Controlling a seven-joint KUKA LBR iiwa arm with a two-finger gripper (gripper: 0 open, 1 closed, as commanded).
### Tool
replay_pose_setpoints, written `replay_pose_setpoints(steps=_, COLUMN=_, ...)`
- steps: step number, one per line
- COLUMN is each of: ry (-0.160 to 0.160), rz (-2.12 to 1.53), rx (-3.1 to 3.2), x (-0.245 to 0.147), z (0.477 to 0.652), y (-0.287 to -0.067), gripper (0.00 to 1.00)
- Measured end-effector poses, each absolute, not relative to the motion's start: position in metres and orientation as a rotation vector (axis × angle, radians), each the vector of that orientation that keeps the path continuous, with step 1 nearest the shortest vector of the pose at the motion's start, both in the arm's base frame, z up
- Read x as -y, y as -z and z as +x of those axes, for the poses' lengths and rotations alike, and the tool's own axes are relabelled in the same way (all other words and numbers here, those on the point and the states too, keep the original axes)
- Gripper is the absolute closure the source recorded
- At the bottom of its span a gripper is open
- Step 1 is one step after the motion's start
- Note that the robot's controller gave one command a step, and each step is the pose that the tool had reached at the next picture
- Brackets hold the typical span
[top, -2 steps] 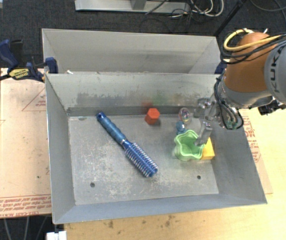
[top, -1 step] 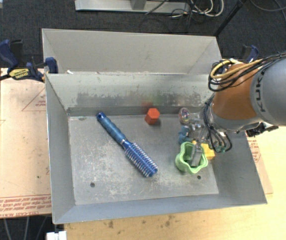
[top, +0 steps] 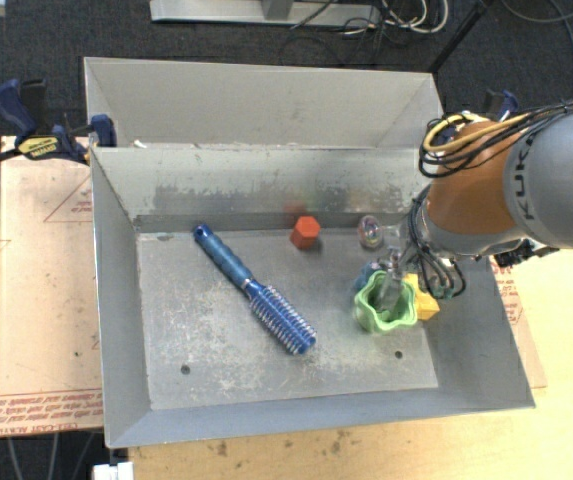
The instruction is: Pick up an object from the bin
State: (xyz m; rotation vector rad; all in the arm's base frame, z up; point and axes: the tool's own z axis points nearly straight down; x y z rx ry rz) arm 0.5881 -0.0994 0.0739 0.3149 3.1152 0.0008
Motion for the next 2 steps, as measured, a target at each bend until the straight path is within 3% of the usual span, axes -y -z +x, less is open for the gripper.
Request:
replay_pose_setpoints(steps=1, ry=-0.002, rz=0.302, rx=-3.115, x=0.069, z=0.595, y=-0.194, gripper=1.0)
replay_pose_setpoints(steps=2, ry=0.005, rz=0.004, rx=-3.128, x=0.123, z=0.624, y=-0.381, gripper=1.0)
